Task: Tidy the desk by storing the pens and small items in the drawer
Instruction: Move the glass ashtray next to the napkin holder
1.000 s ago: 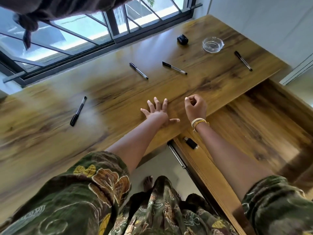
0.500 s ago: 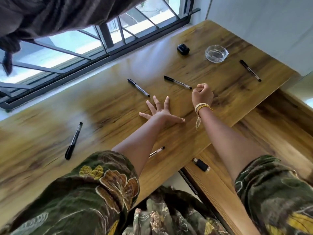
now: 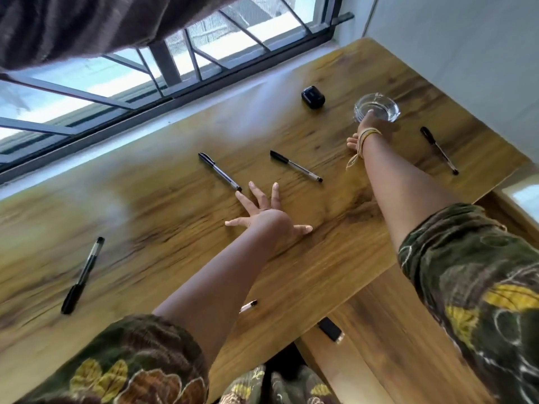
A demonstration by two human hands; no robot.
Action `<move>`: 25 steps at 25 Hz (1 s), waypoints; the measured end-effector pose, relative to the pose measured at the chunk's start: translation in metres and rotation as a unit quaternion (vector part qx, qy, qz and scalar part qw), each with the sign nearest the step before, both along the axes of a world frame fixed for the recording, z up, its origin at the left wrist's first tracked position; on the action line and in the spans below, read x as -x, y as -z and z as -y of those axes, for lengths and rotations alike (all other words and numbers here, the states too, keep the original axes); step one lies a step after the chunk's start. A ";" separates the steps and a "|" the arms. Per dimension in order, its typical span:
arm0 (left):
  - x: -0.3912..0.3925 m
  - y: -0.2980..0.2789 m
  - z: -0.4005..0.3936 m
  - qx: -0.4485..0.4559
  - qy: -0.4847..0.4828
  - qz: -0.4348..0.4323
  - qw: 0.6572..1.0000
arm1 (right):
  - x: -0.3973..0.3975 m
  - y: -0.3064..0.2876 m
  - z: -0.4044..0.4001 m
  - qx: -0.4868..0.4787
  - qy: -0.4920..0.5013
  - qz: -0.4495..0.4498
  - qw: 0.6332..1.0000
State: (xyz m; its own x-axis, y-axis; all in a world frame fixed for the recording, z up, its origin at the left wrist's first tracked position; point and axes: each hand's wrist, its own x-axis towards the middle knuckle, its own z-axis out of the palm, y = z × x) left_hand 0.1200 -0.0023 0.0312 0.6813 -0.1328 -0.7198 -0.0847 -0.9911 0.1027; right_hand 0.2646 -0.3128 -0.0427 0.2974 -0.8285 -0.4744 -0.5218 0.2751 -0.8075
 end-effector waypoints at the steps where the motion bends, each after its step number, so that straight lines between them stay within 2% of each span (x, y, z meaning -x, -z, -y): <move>1: -0.002 0.000 0.003 -0.011 -0.003 -0.006 1.000 | -0.010 0.015 0.013 -0.021 -0.002 -0.005 1.000; 6: -0.006 0.001 0.008 -0.052 -0.002 -0.020 0.998 | 0.014 -0.028 -0.020 -0.056 0.011 -0.005 0.998; 12: -0.003 -0.001 0.008 -0.054 0.001 -0.008 0.998 | 0.043 -0.046 -0.046 -0.110 0.053 0.015 0.992; 16: 0.002 -0.002 0.002 -0.035 0.014 0.009 0.999 | 0.067 -0.057 -0.062 -0.160 0.004 0.023 0.987; 19: 0.011 -0.002 -0.003 -0.028 0.028 0.042 0.998 | 0.093 -0.065 -0.086 -0.117 -0.024 0.065 0.991; 21: 0.019 -0.002 -0.011 0.010 0.026 0.080 0.996 | 0.117 -0.073 -0.118 -0.090 -0.075 0.093 0.989; 22: 0.021 -0.002 -0.017 0.059 0.015 0.112 0.992 | 0.126 -0.074 -0.134 -0.078 -0.104 0.108 0.986; 23: 0.022 -0.003 -0.027 0.129 -0.010 0.151 0.980 | 0.136 -0.078 -0.151 -0.063 -0.134 0.118 0.982; 25: 0.022 -0.010 -0.053 0.286 -0.109 0.209 0.929 | 0.150 -0.089 -0.189 -0.045 -0.191 0.130 0.972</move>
State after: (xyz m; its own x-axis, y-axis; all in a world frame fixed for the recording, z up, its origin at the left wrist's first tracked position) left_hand 0.0984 0.0510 0.0407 0.9409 -0.2373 -0.2415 -0.0383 -0.7833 0.6205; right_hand 0.1146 -0.1240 0.0462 0.6941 -0.5933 -0.4077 -0.3812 0.1774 -0.9073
